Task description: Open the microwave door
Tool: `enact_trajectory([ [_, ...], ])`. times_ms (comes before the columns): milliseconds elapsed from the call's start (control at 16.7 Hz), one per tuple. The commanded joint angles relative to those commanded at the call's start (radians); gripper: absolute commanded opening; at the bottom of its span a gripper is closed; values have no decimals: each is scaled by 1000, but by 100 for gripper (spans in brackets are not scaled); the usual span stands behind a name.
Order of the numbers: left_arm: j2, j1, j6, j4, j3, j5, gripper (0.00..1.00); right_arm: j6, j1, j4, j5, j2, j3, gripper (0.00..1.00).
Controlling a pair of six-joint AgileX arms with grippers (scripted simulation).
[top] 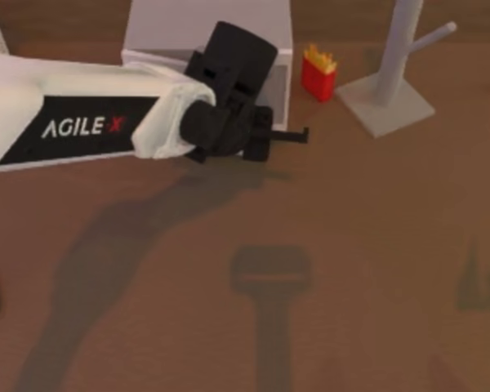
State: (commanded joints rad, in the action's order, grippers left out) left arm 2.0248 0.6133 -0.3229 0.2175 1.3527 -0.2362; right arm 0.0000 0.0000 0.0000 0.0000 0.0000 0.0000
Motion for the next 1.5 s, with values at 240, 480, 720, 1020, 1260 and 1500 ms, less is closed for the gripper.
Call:
enact_trajectory([
  [240, -3, 4, 5, -4, -7, 13, 0, 0, 0, 0, 0, 0, 0, 100],
  [480, -32, -8, 43, -28, -44, 37, 0, 0, 0, 0, 0, 0, 0, 100],
  [720, -39, -13, 57, -33, -60, 46, 0, 0, 0, 0, 0, 0, 0, 100],
  [1020, -39, -13, 57, -33, -60, 46, 0, 0, 0, 0, 0, 0, 0, 100],
  [1260, -39, -13, 57, -33, -60, 46, 0, 0, 0, 0, 0, 0, 0, 100],
  [1500, -39, -13, 57, -33, -60, 46, 0, 0, 0, 0, 0, 0, 0, 100],
])
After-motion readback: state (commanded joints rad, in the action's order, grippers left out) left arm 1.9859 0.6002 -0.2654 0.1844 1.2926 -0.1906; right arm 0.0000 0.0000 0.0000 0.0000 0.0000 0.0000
